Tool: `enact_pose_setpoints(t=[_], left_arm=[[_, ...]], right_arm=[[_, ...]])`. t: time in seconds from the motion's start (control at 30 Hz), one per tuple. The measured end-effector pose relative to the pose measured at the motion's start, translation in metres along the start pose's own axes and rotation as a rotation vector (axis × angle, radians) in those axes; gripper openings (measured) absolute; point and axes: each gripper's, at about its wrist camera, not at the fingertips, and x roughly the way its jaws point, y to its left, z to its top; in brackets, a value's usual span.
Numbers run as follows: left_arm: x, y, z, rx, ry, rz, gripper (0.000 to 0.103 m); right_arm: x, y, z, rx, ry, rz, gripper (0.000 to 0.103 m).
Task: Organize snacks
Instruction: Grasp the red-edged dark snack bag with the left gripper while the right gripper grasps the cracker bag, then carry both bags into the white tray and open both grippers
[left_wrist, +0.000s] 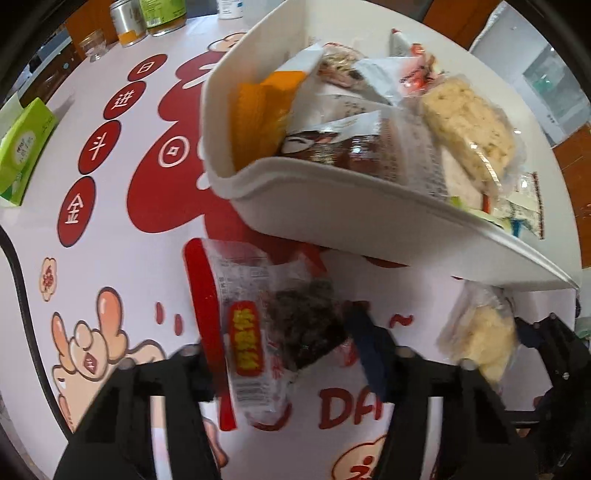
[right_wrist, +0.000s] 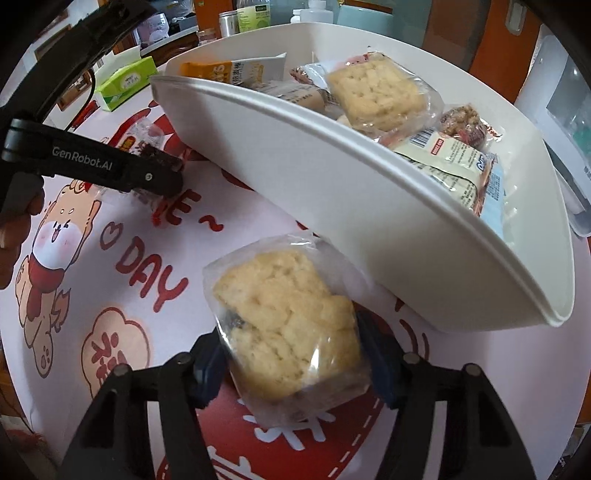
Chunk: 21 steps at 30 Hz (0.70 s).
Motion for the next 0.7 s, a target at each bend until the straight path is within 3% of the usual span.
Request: enact_pose_setpoints(t=[0.03, 0.1, 0.4, 0.7], left_arm=[[-0.002, -0.002, -0.002, -0.003, -0.012, -0.005, 0.043], [-0.005, -0.007, -0.005, 0.001, -0.024, -0.017, 0.016], [-0.029, -0.035, -0.048, 0.084, -0.063, -0.037, 0.016], [-0.085, -0.046, -0.088, 0.150, -0.132, -0.072, 0.016]], right_arm=[[0.000, 0.002, -0.001, -0.002, -0.003, -0.002, 0.064], [-0.001, 0.005, -0.003, -0.003, -0.004, 0.005, 0.063], [-0.019, 0.021, -0.017, 0.060, -0.027, 0.072, 0.063], [-0.061, 0.021, -0.020, 0.126, -0.087, 0.094, 0.063]])
